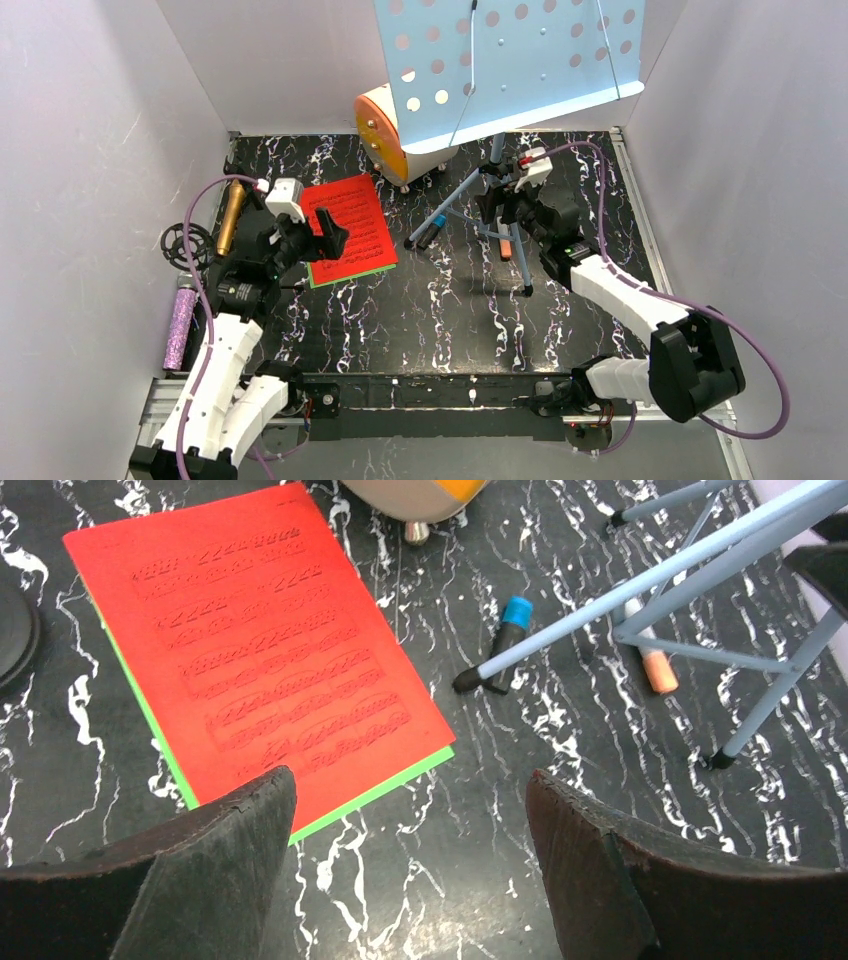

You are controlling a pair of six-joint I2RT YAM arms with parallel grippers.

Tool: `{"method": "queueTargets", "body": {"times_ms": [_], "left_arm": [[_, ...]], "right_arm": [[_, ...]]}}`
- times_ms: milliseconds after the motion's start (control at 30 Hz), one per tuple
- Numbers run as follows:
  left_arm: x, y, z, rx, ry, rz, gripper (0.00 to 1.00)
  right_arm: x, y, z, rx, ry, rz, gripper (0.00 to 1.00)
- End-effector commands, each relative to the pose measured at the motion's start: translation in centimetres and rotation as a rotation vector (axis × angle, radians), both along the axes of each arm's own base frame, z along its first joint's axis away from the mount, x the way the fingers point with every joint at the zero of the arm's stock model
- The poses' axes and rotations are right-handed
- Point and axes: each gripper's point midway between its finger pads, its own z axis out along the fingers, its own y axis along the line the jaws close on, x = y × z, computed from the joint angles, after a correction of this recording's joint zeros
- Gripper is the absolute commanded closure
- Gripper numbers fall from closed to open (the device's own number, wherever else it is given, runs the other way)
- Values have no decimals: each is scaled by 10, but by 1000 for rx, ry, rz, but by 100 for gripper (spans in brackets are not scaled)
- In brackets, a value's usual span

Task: Pack up the instrument practice props
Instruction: Adjust the music stand at the center of the board.

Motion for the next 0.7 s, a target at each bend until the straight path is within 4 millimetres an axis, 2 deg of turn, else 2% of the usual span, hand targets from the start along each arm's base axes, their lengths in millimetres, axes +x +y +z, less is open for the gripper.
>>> {"method": "queueTargets", "body": {"times_ms": [0,100,267,400,567,667], "left_arm": [[-11,12,-11,68,-30,22,17],[-14,19,-9,87,-58,45,17],[-18,24,-8,97,-81,65,17],[-19,34,-9,119,-72,118,17],[-20,40,-9,130,-73,149,17],[-20,45,-10,140,-72,176,17]], "right_arm": [[14,4,15,-14,-108,10,16],[21,5,12,-26,-119,0,19],[29,8,7,-44,-139,5,31],[30,7,5,-57,-134,2,49],[24,3,1,-74,-114,-8,78],[19,-3,-2,-82,-110,-53,84]]}}
